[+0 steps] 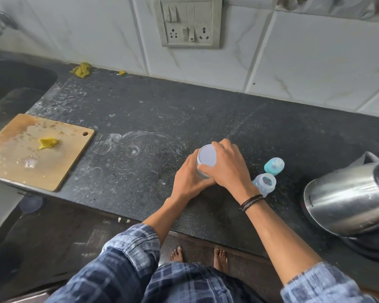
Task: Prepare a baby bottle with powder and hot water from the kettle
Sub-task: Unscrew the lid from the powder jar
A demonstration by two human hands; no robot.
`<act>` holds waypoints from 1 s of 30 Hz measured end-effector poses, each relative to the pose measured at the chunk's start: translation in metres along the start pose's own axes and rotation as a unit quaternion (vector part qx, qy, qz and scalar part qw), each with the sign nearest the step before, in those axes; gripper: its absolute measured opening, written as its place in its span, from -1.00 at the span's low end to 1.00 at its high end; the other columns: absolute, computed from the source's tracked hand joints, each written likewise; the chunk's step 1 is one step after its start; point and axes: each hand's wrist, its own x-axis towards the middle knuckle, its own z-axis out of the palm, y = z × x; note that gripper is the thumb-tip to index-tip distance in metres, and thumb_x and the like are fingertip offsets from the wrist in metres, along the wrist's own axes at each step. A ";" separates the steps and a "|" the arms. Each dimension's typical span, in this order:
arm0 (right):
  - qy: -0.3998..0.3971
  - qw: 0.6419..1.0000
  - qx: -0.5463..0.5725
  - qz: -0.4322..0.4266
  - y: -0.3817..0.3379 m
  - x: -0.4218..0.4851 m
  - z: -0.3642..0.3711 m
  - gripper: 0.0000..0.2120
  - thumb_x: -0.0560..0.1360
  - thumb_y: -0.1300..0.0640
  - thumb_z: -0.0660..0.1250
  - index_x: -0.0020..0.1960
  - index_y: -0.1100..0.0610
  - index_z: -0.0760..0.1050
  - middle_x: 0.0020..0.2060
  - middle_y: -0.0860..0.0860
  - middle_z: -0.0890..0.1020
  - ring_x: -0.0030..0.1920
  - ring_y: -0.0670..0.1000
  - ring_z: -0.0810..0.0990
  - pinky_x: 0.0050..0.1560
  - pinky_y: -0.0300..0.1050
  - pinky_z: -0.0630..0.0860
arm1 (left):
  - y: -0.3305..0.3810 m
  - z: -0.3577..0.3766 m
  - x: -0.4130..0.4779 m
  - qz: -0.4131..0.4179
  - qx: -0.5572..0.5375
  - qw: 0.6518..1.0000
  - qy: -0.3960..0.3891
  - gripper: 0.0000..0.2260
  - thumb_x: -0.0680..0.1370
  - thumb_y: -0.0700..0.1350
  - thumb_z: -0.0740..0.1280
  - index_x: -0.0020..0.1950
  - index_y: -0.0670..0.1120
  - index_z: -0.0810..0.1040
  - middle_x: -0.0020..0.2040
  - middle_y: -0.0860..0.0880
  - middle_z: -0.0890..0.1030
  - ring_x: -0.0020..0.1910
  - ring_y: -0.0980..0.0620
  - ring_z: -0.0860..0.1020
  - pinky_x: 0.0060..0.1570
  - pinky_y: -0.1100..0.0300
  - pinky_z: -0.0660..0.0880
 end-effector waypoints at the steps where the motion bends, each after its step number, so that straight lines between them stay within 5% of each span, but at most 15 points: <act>1: -0.002 1.000 0.002 -0.003 0.001 0.000 0.000 -0.28 0.47 -0.20 0.50 0.48 0.16 0.42 0.28 0.11 0.50 0.26 0.15 0.48 0.23 0.03 0.48 | 0.000 0.000 0.000 -0.001 0.004 1.000 0.002 -0.19 0.30 0.35 0.54 0.46 0.35 0.24 0.29 0.40 0.43 0.23 0.34 0.44 0.08 0.42 0.31; 8: -0.009 1.000 -0.011 -0.023 0.004 0.006 -0.003 -0.30 0.46 -0.20 0.51 0.43 0.17 0.44 0.27 0.10 0.52 0.24 0.15 0.49 0.18 0.02 0.50 | 0.001 0.000 0.000 -0.014 0.009 1.000 0.007 -0.19 0.30 0.23 0.59 0.46 0.31 0.28 0.22 0.51 0.41 0.18 0.48 0.40 0.07 0.58 0.27; 16: -0.006 0.999 -0.013 -0.031 0.007 0.009 -0.001 -0.33 0.45 -0.21 0.51 0.40 0.15 0.46 0.24 0.08 0.52 0.20 0.14 0.49 0.15 0.00 0.49 | -0.004 0.000 0.004 -0.011 0.009 1.000 0.000 -0.18 0.29 0.17 0.63 0.46 0.27 0.31 0.24 0.48 0.45 0.24 0.43 0.43 0.24 0.29 0.39; 23: -0.004 0.999 -0.014 -0.046 0.009 0.009 -0.001 -0.33 0.45 -0.19 0.52 0.39 0.17 0.48 0.24 0.09 0.54 0.18 0.15 0.51 0.16 0.00 0.47 | -0.007 0.003 0.003 -0.004 0.000 1.000 0.009 -0.19 0.30 0.15 0.63 0.48 0.20 0.35 0.32 0.25 0.53 0.28 0.26 0.49 0.22 0.37 0.36; 30: -0.008 0.999 -0.004 -0.049 0.012 0.009 -0.001 -0.33 0.44 -0.17 0.54 0.40 0.17 0.47 0.24 0.09 0.54 0.19 0.14 0.50 0.18 -0.01 0.46 | -0.008 0.005 0.004 -0.005 -0.003 1.000 0.015 -0.19 0.29 0.19 0.62 0.46 0.27 0.33 0.27 0.38 0.50 0.27 0.35 0.47 0.21 0.41 0.35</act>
